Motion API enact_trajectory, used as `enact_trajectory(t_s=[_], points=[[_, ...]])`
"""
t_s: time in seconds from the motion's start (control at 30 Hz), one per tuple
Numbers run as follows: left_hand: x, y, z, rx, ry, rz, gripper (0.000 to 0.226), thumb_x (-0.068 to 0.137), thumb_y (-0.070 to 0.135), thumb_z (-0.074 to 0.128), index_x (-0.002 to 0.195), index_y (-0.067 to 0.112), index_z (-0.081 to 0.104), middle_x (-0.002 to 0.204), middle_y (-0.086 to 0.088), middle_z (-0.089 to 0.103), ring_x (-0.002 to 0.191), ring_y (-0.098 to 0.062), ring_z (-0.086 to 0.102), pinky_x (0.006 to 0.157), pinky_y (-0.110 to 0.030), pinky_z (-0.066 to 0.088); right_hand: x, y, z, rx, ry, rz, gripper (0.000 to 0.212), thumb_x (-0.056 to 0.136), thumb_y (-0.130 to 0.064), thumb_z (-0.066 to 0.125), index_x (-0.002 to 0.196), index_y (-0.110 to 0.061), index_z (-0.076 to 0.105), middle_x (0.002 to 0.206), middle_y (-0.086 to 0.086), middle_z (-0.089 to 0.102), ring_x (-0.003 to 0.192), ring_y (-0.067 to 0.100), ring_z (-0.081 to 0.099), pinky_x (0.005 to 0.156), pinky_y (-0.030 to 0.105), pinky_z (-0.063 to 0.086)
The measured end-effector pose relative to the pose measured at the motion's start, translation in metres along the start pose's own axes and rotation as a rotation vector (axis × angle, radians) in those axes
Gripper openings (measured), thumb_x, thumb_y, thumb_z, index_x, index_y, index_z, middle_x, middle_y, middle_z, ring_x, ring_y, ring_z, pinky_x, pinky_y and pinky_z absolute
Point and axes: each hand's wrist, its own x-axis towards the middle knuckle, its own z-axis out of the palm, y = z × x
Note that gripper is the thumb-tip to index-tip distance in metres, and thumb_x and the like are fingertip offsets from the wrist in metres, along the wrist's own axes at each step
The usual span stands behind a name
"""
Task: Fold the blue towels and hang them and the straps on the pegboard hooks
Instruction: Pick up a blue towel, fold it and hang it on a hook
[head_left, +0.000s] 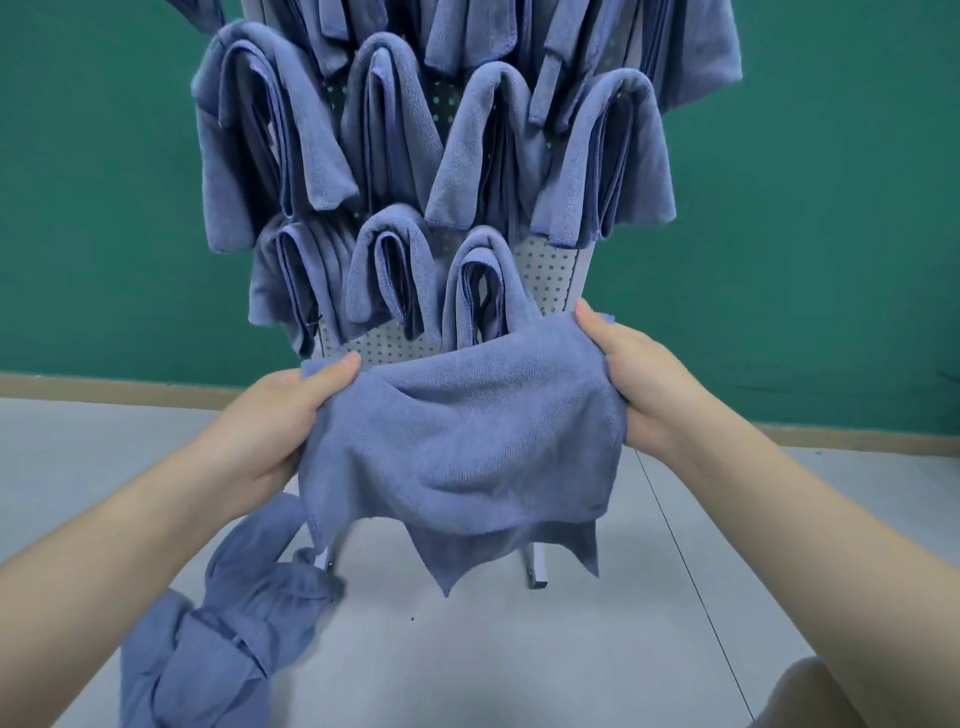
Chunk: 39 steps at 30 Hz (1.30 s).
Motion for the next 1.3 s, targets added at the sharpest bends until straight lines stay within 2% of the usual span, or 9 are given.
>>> enact_trajectory(t_s=[0.1,0.33,0.43,0.63,0.77,0.93,1.07,1.17,1.3], points=[[-0.003,0.004,0.001,-0.092,0.019,0.039,0.033,0.101,0.038,0.059,0.112,0.01,0.074,0.105,-0.006,0.08,0.091,-0.016,0.077,0.074,-0.03,0.061,0.003,0.001,-0.004,0.001,-0.023,0.006,0.023,0.108,-0.026,0.054,0.099,-0.012,0.07,0.087,0.003,0.077,0.075,0.016,0.075,0.06,0.025,0.057],[-0.001,0.008,-0.009,-0.179,0.045,0.117,0.026,0.106,0.02,0.052,0.124,0.012,0.068,0.115,-0.008,0.077,0.1,-0.022,0.075,0.086,-0.04,0.06,0.004,-0.001,-0.006,0.043,-0.021,-0.017,0.023,0.101,-0.004,0.056,0.122,-0.011,0.064,0.087,0.005,0.076,0.073,0.018,0.073,0.057,0.026,0.056],[0.0,0.008,-0.007,-0.182,0.017,0.149,0.03,0.107,0.007,0.041,0.124,0.009,0.066,0.117,-0.009,0.076,0.099,-0.022,0.072,0.083,-0.039,0.059,0.004,-0.003,-0.006,0.001,-0.003,-0.045,0.029,0.101,-0.003,0.053,0.123,-0.015,0.065,0.101,0.007,0.078,0.084,0.022,0.073,0.067,0.031,0.057],[0.004,0.007,-0.01,-0.341,0.008,0.031,0.037,0.098,-0.004,0.041,0.128,-0.005,0.063,0.127,-0.019,0.071,0.115,-0.027,0.07,0.104,-0.041,0.049,0.006,0.006,0.001,-0.315,0.007,-0.141,0.029,0.102,-0.006,0.046,0.117,-0.011,0.07,0.125,0.022,0.07,0.102,0.026,0.066,0.098,0.048,0.051],[-0.001,0.011,-0.006,-0.493,-0.06,-0.018,0.047,0.091,0.012,0.05,0.132,-0.01,0.061,0.129,-0.018,0.069,0.118,-0.03,0.069,0.109,-0.044,0.046,0.006,0.008,-0.001,-0.284,0.016,-0.127,0.033,0.103,0.0,0.042,0.107,-0.014,0.071,0.109,0.01,0.077,0.095,0.019,0.071,0.088,0.033,0.051],[-0.002,0.008,0.0,-0.381,-0.038,-0.087,0.055,0.104,0.05,0.047,0.129,0.007,0.069,0.121,-0.012,0.075,0.109,-0.024,0.074,0.091,-0.04,0.052,0.006,0.005,0.0,-0.105,0.043,-0.081,0.035,0.101,0.006,0.039,0.117,-0.003,0.068,0.116,0.017,0.074,0.101,0.028,0.072,0.086,0.037,0.055],[0.004,0.0,-0.006,-0.326,0.079,-0.154,0.035,0.104,0.037,0.055,0.112,0.007,0.072,0.108,-0.01,0.079,0.088,-0.02,0.078,0.07,-0.036,0.059,0.006,0.002,-0.001,0.013,0.035,-0.064,0.038,0.1,0.009,0.036,0.117,-0.002,0.068,0.121,0.022,0.072,0.099,0.031,0.072,0.085,0.043,0.058],[0.006,-0.003,-0.007,-0.27,0.086,-0.17,0.025,0.108,0.02,0.05,0.106,0.006,0.071,0.107,-0.011,0.077,0.079,-0.018,0.077,0.075,-0.036,0.054,0.006,0.002,-0.005,0.068,0.02,-0.046,0.043,0.097,0.01,0.035,0.118,-0.007,0.069,0.116,0.019,0.074,0.094,0.032,0.071,0.079,0.043,0.058],[0.005,-0.002,-0.007,-0.26,0.018,-0.115,0.032,0.108,0.007,0.039,0.119,0.009,0.069,0.112,-0.012,0.077,0.092,-0.022,0.078,0.08,-0.038,0.054,0.008,0.003,-0.007,0.068,0.044,-0.005,0.045,0.098,0.007,0.036,0.116,-0.016,0.071,0.11,0.013,0.077,0.084,0.028,0.074,0.064,0.038,0.059]])
